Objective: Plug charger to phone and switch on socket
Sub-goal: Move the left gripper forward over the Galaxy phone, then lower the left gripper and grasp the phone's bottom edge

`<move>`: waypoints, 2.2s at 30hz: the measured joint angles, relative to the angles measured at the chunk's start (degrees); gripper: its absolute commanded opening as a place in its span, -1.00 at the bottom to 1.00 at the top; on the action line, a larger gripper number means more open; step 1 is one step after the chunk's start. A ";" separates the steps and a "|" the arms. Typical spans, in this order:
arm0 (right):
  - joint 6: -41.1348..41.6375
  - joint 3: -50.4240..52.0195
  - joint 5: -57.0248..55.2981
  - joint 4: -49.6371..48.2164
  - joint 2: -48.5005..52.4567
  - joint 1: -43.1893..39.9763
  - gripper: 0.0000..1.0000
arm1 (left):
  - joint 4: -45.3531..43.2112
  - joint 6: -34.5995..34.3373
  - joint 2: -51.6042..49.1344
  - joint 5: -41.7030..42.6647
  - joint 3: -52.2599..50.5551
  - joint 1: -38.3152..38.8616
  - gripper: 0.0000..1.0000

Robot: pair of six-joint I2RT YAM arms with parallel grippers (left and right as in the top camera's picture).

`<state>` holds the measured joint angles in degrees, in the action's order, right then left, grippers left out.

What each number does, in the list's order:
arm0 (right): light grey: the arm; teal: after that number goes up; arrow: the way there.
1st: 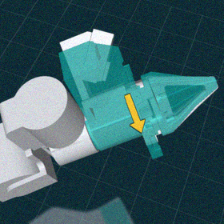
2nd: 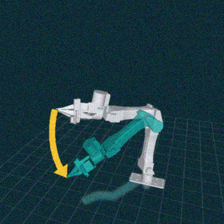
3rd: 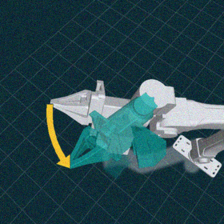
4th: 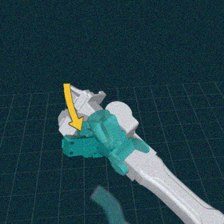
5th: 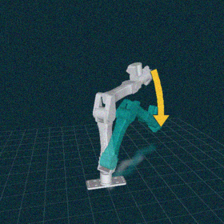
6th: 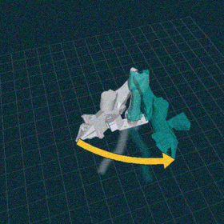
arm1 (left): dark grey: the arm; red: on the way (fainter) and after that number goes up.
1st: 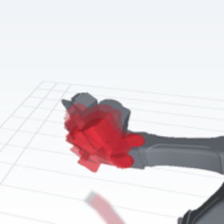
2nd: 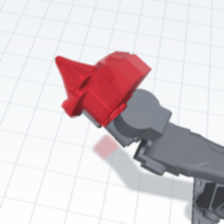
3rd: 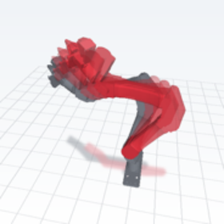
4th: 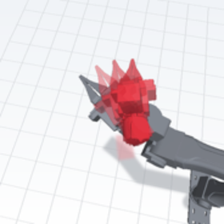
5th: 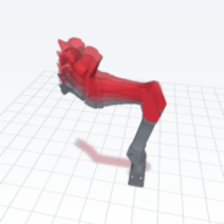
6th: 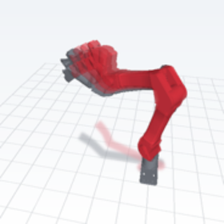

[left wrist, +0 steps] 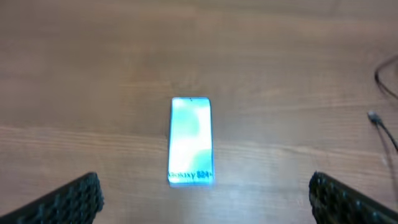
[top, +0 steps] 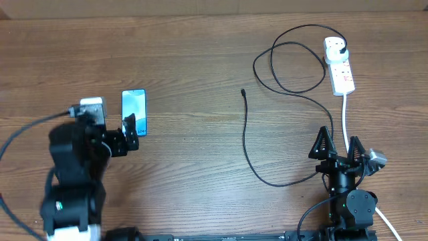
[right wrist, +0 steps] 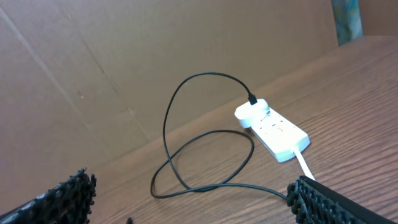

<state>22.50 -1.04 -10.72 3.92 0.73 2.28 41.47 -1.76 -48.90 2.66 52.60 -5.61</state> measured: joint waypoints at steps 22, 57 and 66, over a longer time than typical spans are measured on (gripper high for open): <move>-0.20 0.00 1.46 -1.86 0.00 0.00 1.00 | 13.57 -1.29 -34.14 10.69 18.60 0.00 0.99; -7.54 -69.46 22.77 47.52 68.81 0.00 1.00 | 4.13 -8.66 -52.87 -4.57 18.75 0.00 0.96; -7.54 -69.46 24.28 47.80 70.27 0.00 1.00 | 0.09 -9.94 -56.78 -3.74 18.75 0.79 0.86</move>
<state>14.96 -70.50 13.56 51.72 71.00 2.28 41.56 -11.70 -105.69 -1.08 71.35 -4.82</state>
